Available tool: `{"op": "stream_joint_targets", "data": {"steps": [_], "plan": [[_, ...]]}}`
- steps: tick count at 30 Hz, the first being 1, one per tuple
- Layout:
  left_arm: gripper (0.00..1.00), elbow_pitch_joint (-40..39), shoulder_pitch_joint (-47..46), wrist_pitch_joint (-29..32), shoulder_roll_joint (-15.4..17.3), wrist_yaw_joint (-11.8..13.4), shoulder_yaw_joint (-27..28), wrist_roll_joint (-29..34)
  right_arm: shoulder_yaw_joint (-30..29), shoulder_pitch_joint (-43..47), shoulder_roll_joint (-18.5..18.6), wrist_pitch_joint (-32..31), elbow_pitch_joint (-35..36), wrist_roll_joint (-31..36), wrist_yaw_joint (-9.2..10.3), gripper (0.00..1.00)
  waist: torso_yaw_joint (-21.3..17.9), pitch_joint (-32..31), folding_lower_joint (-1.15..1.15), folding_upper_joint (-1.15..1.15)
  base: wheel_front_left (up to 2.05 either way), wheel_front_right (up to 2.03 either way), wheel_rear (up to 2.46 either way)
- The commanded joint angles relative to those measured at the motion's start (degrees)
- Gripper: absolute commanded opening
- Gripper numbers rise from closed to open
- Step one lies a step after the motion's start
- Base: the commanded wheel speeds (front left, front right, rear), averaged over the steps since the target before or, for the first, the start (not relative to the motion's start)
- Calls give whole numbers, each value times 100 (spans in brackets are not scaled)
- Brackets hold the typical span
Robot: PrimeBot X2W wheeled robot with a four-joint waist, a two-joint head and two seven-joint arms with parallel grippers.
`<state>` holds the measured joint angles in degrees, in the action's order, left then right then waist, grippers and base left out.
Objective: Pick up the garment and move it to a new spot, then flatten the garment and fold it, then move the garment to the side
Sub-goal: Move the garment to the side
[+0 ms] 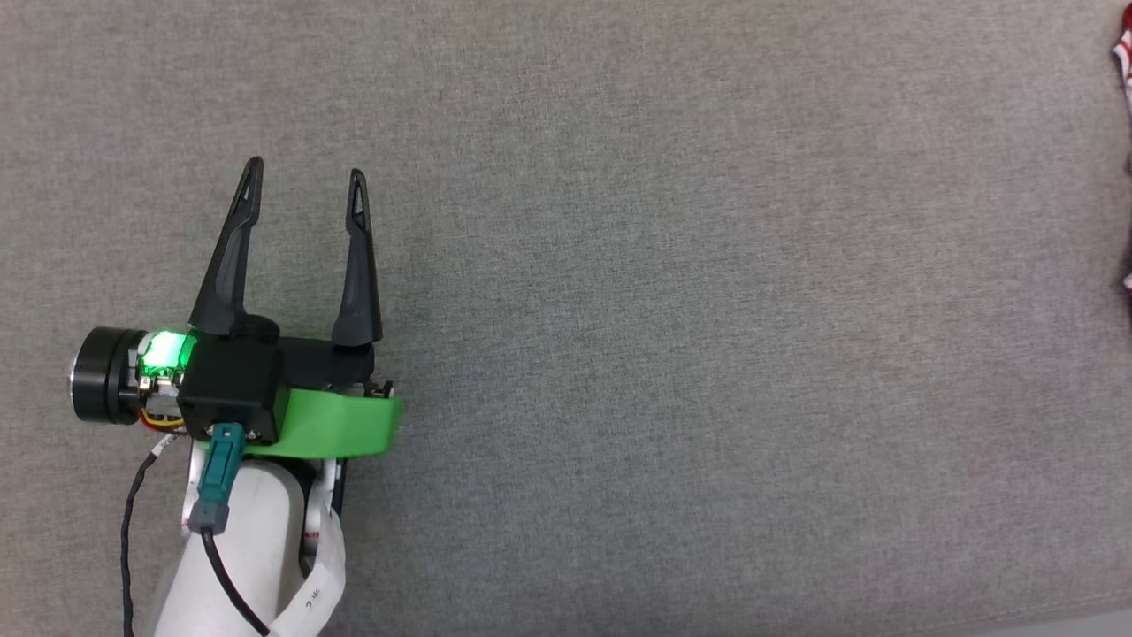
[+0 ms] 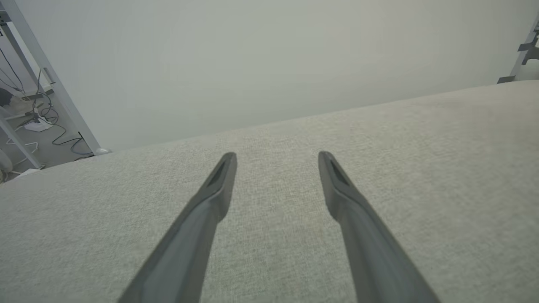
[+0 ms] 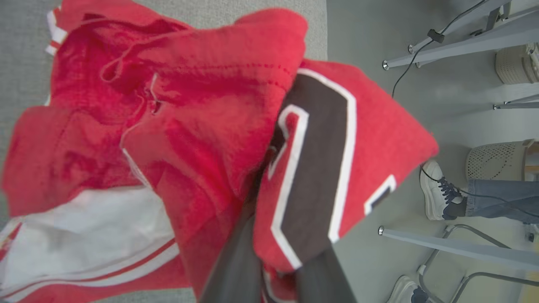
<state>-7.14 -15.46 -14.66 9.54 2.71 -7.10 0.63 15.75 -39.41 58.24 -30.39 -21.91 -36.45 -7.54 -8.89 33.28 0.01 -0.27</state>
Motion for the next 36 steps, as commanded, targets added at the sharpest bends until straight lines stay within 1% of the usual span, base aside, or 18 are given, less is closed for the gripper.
{"op": "stream_joint_targets", "data": {"steps": [1, 7, 10, 11, 12, 13, 16, 20, 24, 27, 32, 34, 36], "plan": [[100, -53, -132, -34, 79, 14, -1, 48, -98, -166, -70, 73, -158, 96, 5, 0, 59, 318, -1, 27, 0, 0, 0], [100, -78, -189, -34, 124, 45, -60, 58, -225, -475, -112, 307, -796, 433, 5, 0, 110, 384, -1, 27, 0, 0, 0], [100, -58, -177, -34, 135, 71, -77, 46, -277, -582, -238, 450, -1094, 446, 5, 0, 115, 302, -1, 27, 0, 0, 0], [100, -45, -165, -34, 137, 84, -81, 38, -279, -608, -286, 495, -1200, 471, 5, 27, 115, 252, -1, 27, 0, 0, 0], [100, -31, -153, -34, 136, 93, -85, 31, -262, -618, -315, 515, -1264, 487, 5, 82, 116, 210, -1, 27, 0, 0, 0], [100, -18, -139, -34, 135, 105, -91, 21, -270, -641, -342, 577, -1339, 508, 5, 100, 118, 150, -1, 27, 0, 0, 0], [100, 30, -84, -34, 115, 134, -114, -12, -299, -685, -384, 806, -1496, 604, 5, 100, 135, -58, -1, 27, 0, 0, 0], [100, 147, 79, -34, 57, 181, -145, -81, -284, -671, -442, 1278, -1513, 746, 5, 100, 168, -468, -1, 27, 0, 0, 0], [100, 262, 315, -34, -15, 221, -173, -153, -352, -622, -573, 1919, -1372, 869, 5, 100, 237, -932, -1, 27, 0, 0, 0], [100, 332, 492, -34, -75, 238, -199, -201, -504, -557, -715, 2588, -1203, 1126, 5, 100, 332, -1236, -1, 27, 0, 0, 0], [100, 436, 729, -34, -148, 248, -201, -273, -1014, -334, -1288, 3582, -828, 1509, 5, 100, 491, -1661, -1, 27, 0, 0, 0], [100, 464, 828, -34, -175, 255, -200, -289, -1229, -141, -1586, 3916, -600, 1711, 5, 100, 555, -1812, -1, 27, 0, 0, 0], [100, 496, 926, -34, -197, 263, -190, -304, -1473, 106, -1978, 4178, -271, 1920, 5, 100, 619, -1944, -1, 27, 0, 0, 0]]}}
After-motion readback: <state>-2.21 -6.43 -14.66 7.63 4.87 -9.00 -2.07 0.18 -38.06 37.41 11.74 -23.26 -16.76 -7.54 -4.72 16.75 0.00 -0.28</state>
